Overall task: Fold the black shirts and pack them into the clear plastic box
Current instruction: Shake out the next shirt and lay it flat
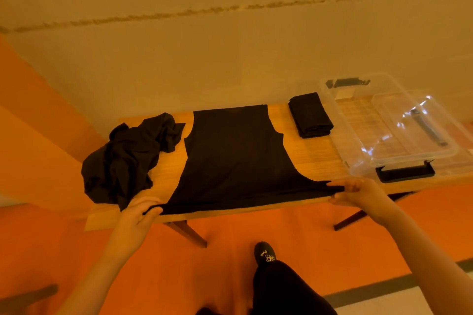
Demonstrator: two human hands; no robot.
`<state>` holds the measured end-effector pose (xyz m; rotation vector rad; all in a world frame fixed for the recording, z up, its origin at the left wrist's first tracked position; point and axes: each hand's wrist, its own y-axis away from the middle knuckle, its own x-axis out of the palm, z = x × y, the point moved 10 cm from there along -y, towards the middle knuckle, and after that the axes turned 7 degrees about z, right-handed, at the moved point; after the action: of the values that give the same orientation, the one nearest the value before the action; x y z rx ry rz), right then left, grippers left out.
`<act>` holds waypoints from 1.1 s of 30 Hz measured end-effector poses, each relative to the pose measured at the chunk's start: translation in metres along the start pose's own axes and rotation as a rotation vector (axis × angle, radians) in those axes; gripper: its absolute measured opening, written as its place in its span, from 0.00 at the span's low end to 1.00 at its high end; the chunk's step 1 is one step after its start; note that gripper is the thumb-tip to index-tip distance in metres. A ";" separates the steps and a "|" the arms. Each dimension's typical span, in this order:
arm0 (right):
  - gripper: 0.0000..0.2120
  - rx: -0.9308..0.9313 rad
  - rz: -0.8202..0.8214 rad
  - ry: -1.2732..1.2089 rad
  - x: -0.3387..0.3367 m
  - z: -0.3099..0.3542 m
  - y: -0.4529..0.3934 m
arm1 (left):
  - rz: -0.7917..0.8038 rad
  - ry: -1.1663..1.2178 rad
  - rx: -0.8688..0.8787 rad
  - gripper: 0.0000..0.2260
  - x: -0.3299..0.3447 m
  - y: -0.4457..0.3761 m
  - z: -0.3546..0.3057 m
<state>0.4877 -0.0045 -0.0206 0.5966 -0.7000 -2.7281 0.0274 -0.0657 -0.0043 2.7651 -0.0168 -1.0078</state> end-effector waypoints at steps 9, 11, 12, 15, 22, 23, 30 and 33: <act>0.08 -0.182 -0.249 -0.100 -0.021 0.034 -0.002 | -0.190 0.107 0.002 0.06 -0.024 -0.025 -0.025; 0.08 -0.205 -0.246 -0.257 -0.020 0.036 0.001 | -0.200 0.102 0.000 0.06 -0.023 -0.025 -0.027; 0.12 -0.226 -0.231 -0.323 -0.018 0.037 0.003 | -0.201 0.095 -0.003 0.06 -0.022 -0.024 -0.027; 0.16 -0.259 -0.229 -0.442 -0.016 0.032 0.006 | -0.177 0.085 -0.010 0.09 -0.015 -0.016 -0.021; 0.10 -0.241 -0.259 -0.365 -0.018 0.014 0.021 | -0.077 0.136 -0.063 0.12 -0.003 0.017 -0.006; 0.10 -0.243 -0.269 -0.338 -0.020 0.012 0.023 | -0.052 0.141 -0.066 0.12 -0.001 0.020 -0.004; 0.10 -0.191 -0.242 -0.298 -0.018 -0.008 0.039 | 0.115 0.112 -0.085 0.15 0.005 0.032 0.005; 0.09 -0.169 -0.262 -0.313 -0.018 -0.008 0.039 | 0.105 0.162 -0.092 0.13 0.001 0.028 0.003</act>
<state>0.5128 -0.0351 -0.0013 0.2381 -0.4754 -3.1251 0.0281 -0.0939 -0.0015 2.7214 -0.0892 -0.7373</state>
